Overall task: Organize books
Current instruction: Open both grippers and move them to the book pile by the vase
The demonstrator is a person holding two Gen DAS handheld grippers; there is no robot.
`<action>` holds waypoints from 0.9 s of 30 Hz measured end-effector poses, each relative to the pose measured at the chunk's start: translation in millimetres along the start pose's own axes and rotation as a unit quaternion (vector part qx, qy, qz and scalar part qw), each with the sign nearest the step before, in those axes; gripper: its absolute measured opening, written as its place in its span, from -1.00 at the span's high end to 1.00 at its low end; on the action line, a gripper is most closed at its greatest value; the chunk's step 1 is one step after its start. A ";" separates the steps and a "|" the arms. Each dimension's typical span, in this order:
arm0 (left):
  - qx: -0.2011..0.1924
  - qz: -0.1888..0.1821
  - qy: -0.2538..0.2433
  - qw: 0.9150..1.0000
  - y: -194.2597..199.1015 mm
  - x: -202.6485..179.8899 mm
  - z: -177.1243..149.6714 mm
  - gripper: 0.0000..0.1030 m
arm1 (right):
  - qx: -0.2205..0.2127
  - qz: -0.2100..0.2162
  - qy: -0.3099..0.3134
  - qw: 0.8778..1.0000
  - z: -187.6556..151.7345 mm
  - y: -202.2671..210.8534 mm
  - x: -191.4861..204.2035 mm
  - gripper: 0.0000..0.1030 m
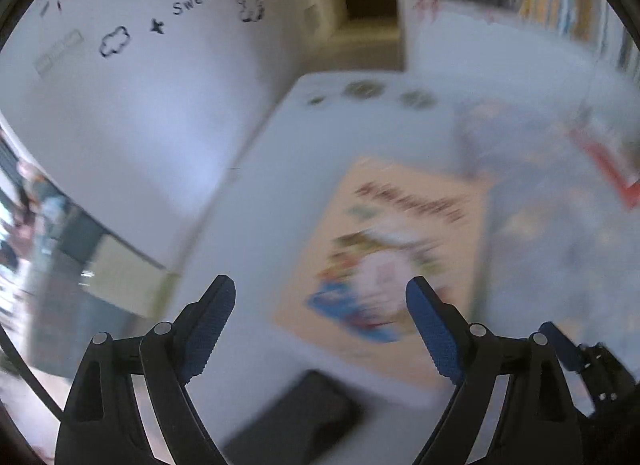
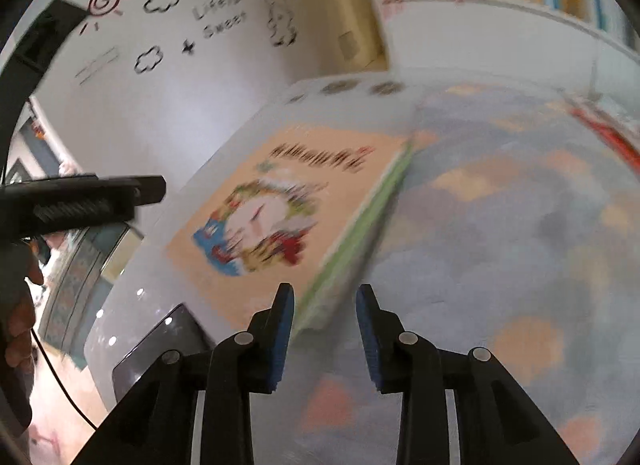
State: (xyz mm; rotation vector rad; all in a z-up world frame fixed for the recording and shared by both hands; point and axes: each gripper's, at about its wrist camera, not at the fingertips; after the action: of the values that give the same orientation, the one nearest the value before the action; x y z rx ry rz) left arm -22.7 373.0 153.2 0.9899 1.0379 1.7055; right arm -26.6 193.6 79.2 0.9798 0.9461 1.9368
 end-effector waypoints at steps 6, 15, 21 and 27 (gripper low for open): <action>-0.013 -0.142 -0.027 0.989 36.7 -72.0 16.0 -0.65 | -0.007 -0.143 -0.063 0.988 -6.1 88.8 -92.7 0.41; -0.065 -0.209 -0.069 0.973 109.3 -185.2 30.4 -0.65 | -0.037 -0.295 -0.209 0.932 -76.5 281.4 -286.8 0.35; -0.076 -0.124 -0.060 0.987 129.2 -215.9 34.1 -0.65 | -0.073 -0.350 -0.292 0.887 -116.5 392.9 -380.6 0.26; -0.112 0.064 -0.045 0.991 145.8 -223.7 10.2 -0.67 | -0.111 -0.431 -0.373 0.814 -146.3 466.8 -440.2 -0.04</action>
State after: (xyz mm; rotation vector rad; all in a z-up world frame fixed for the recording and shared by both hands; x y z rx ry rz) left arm 12.5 127.0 251.5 0.9938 0.7191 1.8176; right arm -101.3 -428.6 280.0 0.8388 0.5146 0.7506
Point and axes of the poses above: each gripper's, at about its wrist camera, not at the fingertips, and y roughly against the way its jaws point, x to its left, z to its top, and after that the axes turned 15 degrees about x, right-handed
